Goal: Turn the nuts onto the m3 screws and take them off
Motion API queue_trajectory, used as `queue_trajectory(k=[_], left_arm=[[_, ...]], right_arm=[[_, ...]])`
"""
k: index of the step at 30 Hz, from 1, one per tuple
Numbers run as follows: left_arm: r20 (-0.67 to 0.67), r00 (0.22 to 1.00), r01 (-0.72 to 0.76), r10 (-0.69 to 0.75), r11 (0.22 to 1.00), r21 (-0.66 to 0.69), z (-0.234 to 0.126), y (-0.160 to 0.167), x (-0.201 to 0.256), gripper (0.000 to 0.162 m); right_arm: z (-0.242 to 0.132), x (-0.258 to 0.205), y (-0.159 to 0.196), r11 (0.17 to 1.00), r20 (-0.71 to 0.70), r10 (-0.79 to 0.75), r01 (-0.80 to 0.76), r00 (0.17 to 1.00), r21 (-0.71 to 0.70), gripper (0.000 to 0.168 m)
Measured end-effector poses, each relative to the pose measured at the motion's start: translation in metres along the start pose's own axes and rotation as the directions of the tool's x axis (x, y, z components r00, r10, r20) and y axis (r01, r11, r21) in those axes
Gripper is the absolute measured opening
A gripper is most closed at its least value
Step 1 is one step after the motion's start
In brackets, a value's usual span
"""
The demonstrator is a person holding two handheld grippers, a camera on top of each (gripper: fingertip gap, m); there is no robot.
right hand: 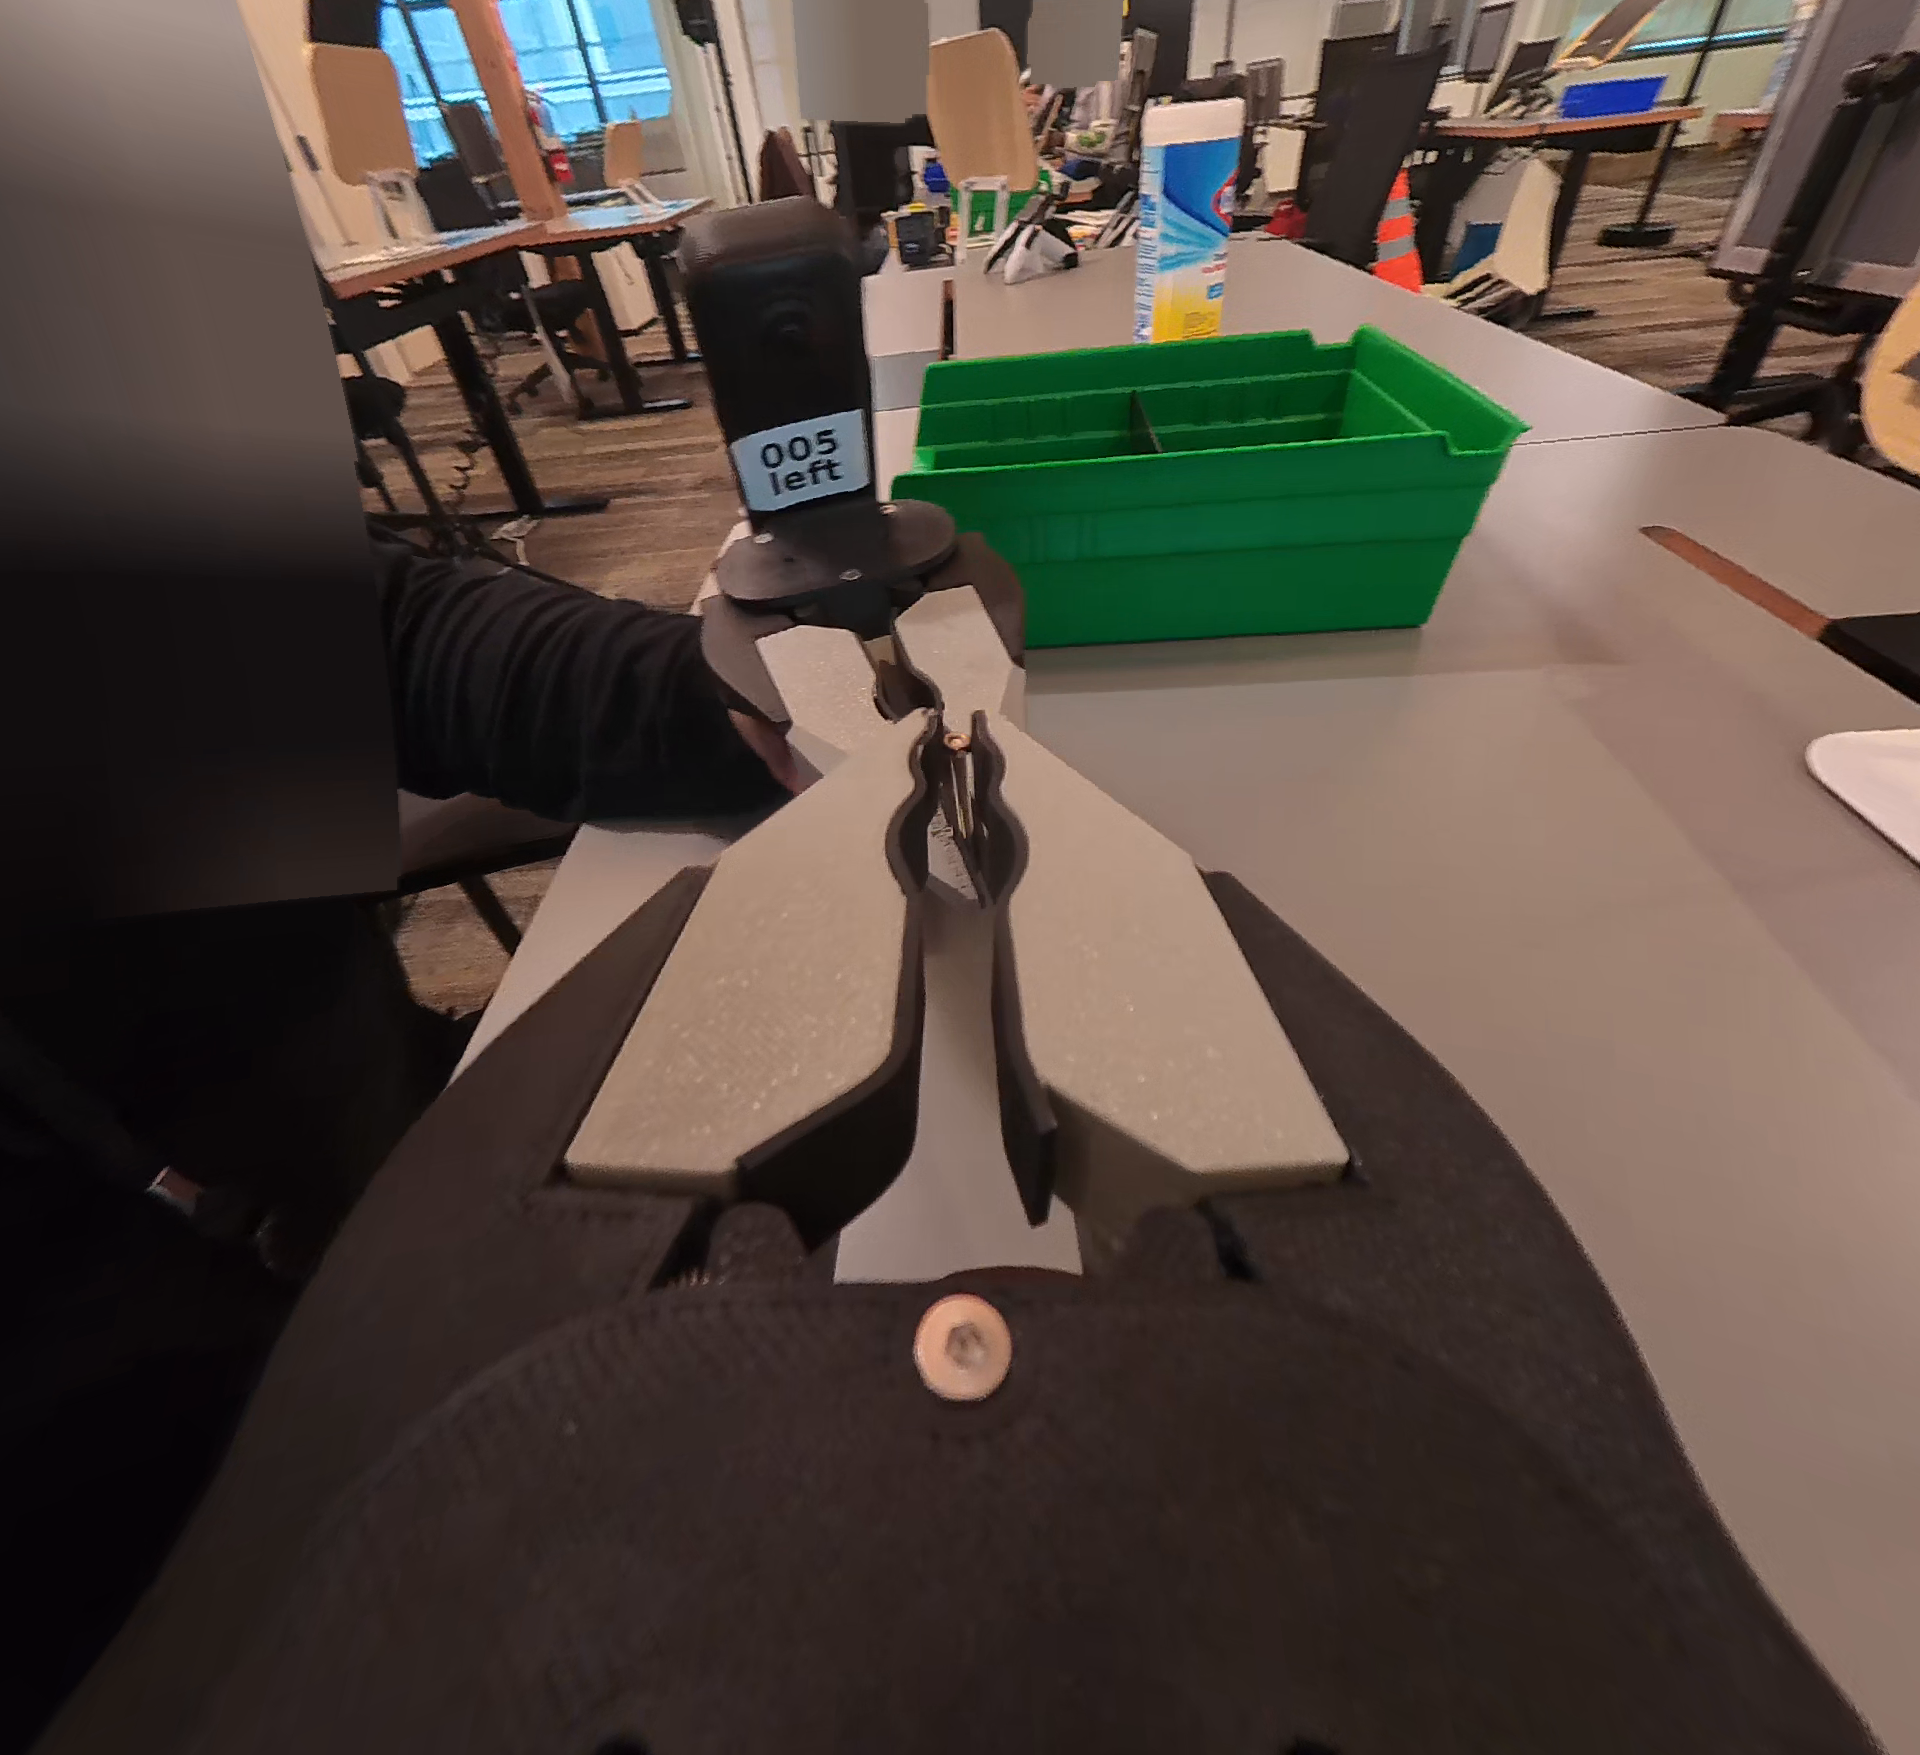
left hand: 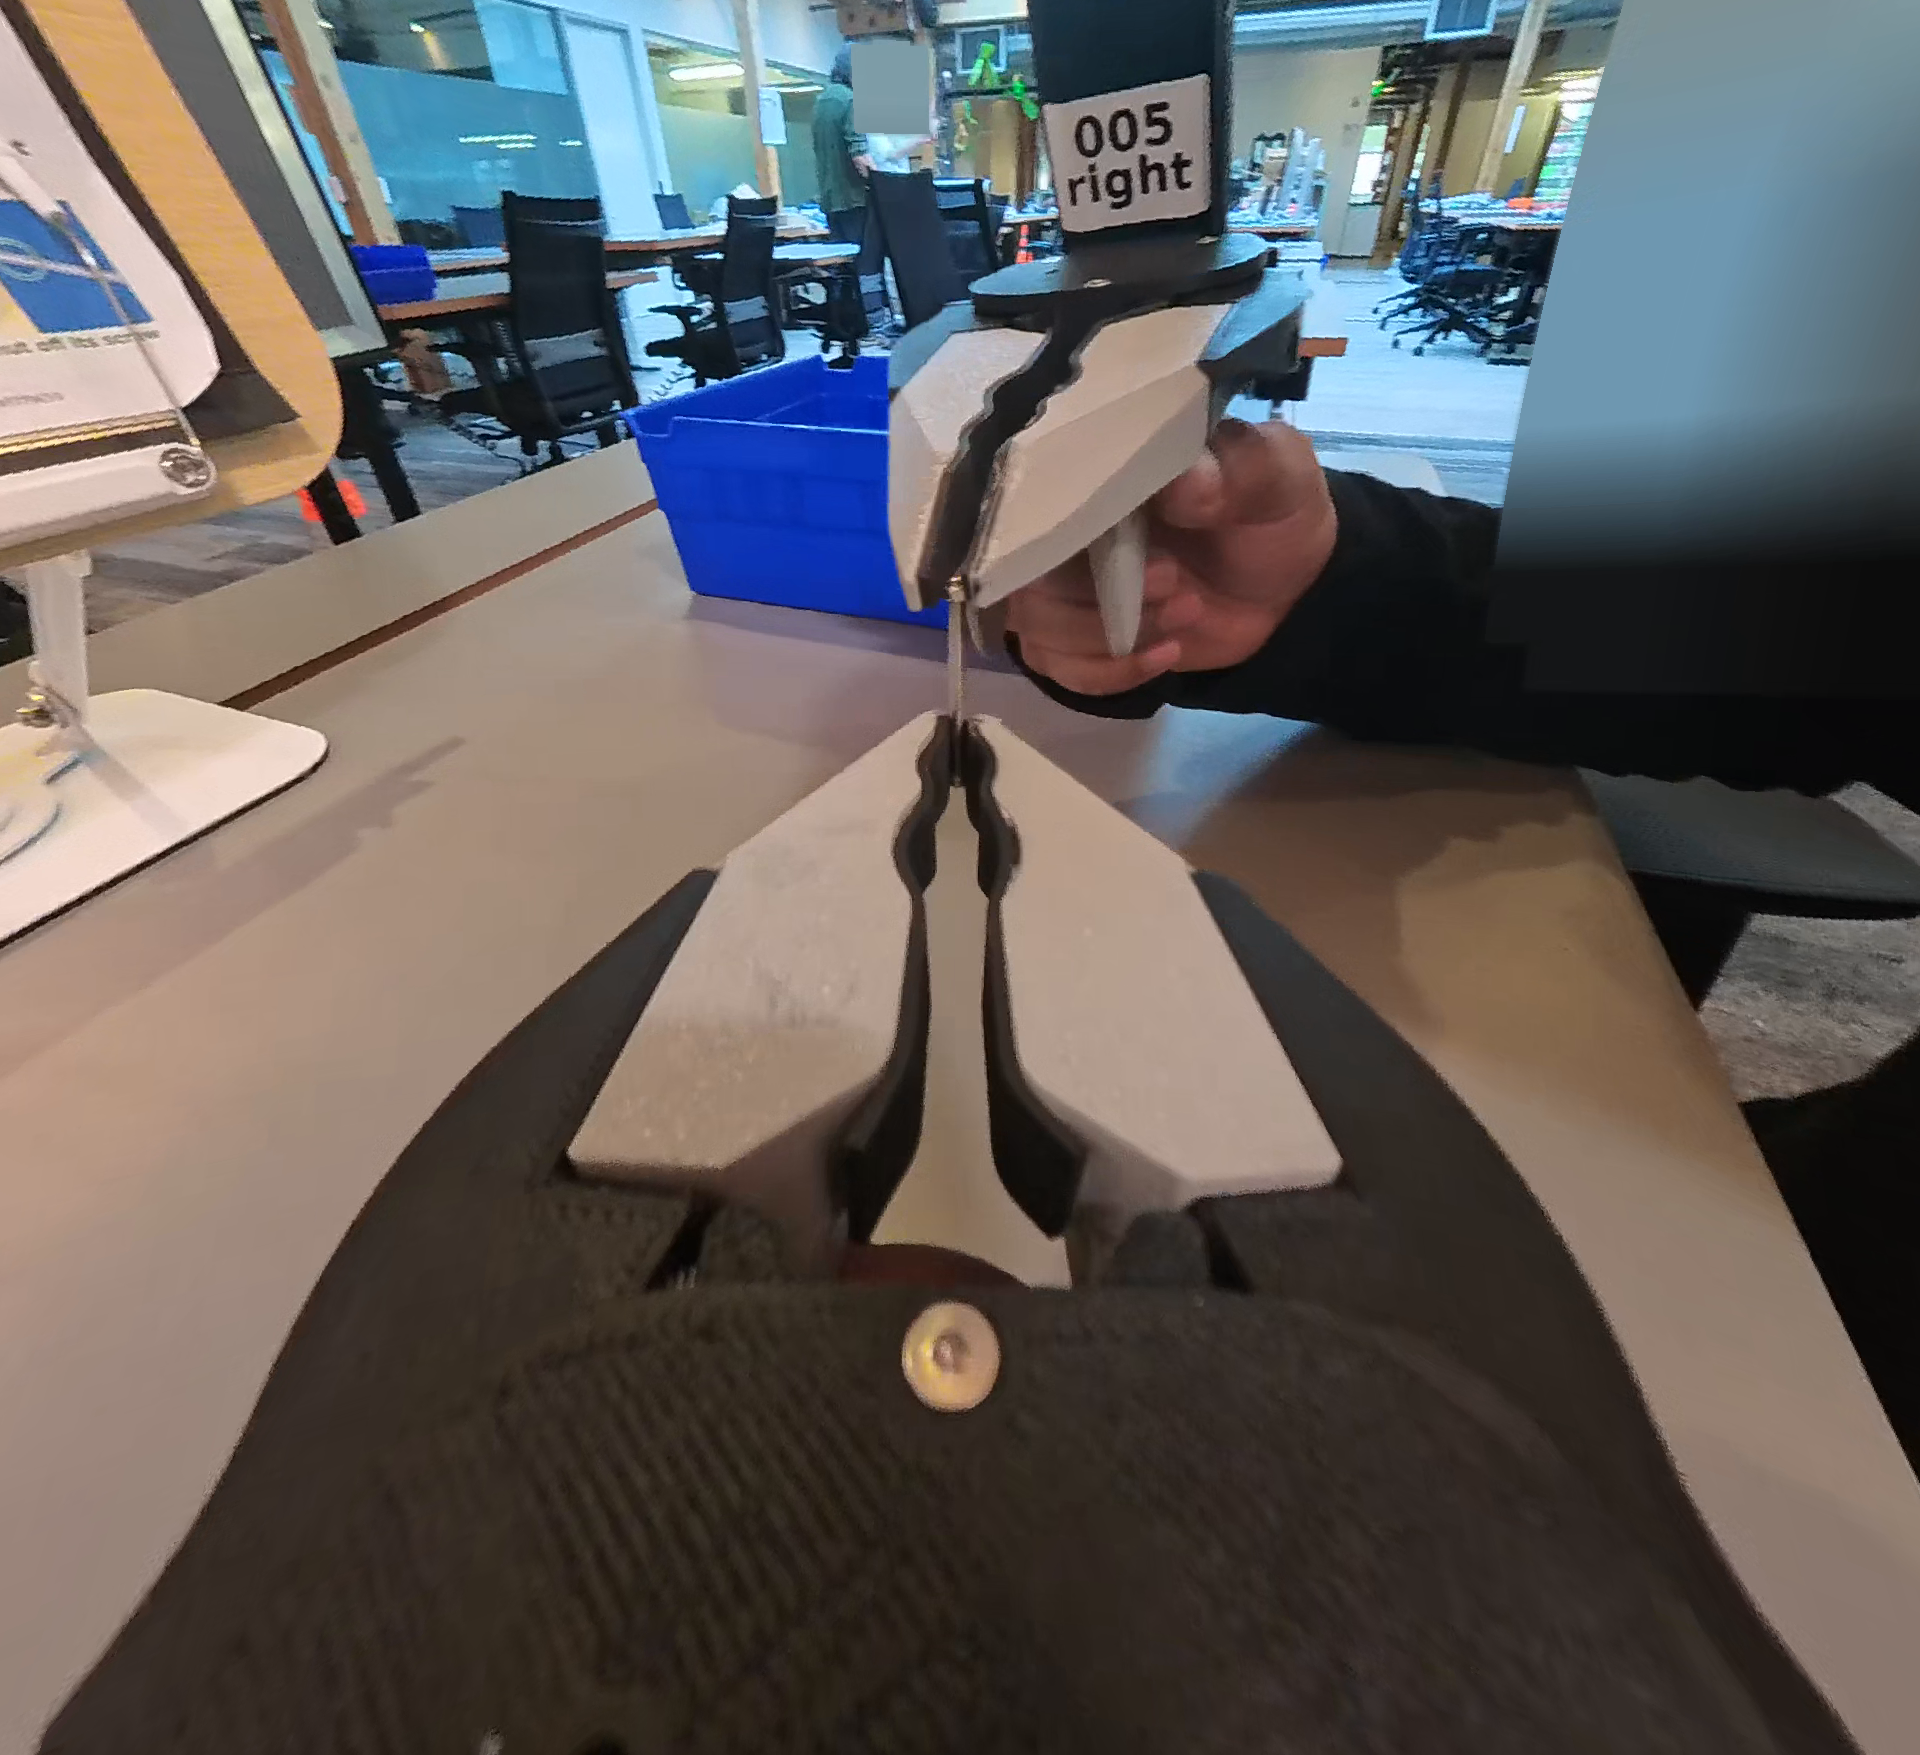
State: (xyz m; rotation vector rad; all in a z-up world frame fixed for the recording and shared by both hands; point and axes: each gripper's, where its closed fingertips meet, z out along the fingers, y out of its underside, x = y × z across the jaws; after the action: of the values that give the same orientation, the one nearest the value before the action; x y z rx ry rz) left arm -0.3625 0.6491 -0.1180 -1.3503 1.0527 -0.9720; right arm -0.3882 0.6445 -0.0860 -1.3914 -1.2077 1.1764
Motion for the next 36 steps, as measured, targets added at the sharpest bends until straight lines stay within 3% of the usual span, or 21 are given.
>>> queue_trajectory(k=[14, 36], left_arm=[[0.236, 0.971, -0.031, 0.033, 0.999, -0.013, 0.002, 0.0, -0.024, 0.0], [0.245, 0.969, 0.026, -0.018, 0.999, -0.031, 0.001, 0.008, -0.031, 0.0]], right_arm=[[0.006, 0.019, -0.003, 1.0, -0.146, 0.024, -0.022, 0.989, 0.018, 0.002], [0.002, 0.022, -0.008, 0.997, -0.156, 0.037, -0.027, 0.987, 0.067, 0.011]])
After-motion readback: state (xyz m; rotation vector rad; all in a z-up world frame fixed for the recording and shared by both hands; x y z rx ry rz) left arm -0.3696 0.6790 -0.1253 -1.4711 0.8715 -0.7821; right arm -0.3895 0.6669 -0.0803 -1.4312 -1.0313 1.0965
